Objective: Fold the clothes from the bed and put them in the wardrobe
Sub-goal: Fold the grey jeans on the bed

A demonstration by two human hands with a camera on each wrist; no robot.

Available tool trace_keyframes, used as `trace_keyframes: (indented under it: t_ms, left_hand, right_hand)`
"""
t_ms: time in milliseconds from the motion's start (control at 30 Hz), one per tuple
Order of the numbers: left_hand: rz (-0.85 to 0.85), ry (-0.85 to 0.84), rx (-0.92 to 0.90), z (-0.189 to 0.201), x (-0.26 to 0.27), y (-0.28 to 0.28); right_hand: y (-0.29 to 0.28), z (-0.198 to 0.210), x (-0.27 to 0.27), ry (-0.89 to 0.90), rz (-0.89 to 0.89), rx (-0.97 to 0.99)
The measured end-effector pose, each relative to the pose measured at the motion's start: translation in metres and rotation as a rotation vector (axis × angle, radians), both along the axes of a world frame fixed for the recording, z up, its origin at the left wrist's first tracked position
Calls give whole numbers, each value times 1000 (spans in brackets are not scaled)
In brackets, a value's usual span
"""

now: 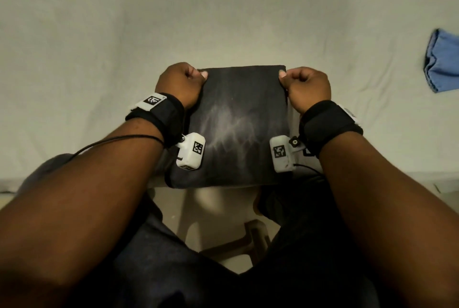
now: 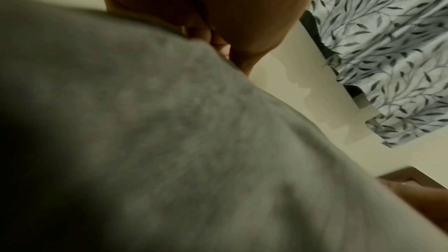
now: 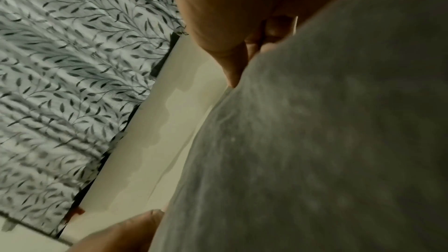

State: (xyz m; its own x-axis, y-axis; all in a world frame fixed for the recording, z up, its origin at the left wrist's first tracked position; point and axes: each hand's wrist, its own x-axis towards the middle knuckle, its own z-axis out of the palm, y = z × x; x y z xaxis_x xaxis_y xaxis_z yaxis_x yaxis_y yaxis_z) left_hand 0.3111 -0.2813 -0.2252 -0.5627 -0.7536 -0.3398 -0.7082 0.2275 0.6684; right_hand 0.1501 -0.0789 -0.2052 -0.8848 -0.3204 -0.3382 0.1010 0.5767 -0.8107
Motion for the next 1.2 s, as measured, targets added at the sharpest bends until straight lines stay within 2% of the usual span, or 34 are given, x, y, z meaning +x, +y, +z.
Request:
trace_keyframes:
  t_ms: [33,100,200,233,267,333,400,533,700,833,967,1100,1167,1200]
  left_hand:
    - [-35,-19,-57,10,0,1]
    - [-184,15,-210,38,4,7]
    - [-627,193,-368,75,14,35]
    - [-770,165,-382,73,15,43]
    - [-874,45,-371,65,15,49]
    - [-957,-295,-301,39,17,56]
    - [-945,-445,-285,11,18,56]
    - [-874,-446,-279,-10,11,51]
    - [-818,-451,-265,-15,4,48]
    - [-800,-551,-276,0,-2,54]
    - [-615,-525,-139,14,39,41]
    - [-579,-635,-74,23,103,26]
    - [-507,-545,-105,33,116,34]
    - [-508,-472,-172,39,117,45]
  right_hand:
    - [1,11,1,48,48,38]
    - [6,35,4,171,268,118]
    - [8,60,32,358,727,277]
    - [6,55,42,383,853,398]
    - [4,45,51,381,947,532]
    - [2,15,62,358,1013,705]
    - [2,-7,62,338,1005,746]
    - [-4,-24,56,287,1003,724]
    - [-13,-29,50,213,998,777]
    - [-17,-21,59,211,947,857]
    - [23,-13,55,94,709,659]
    - [46,0,59,35,597,519]
    - [49,10,78,77,499,491]
    - [49,17,90,152,481,513]
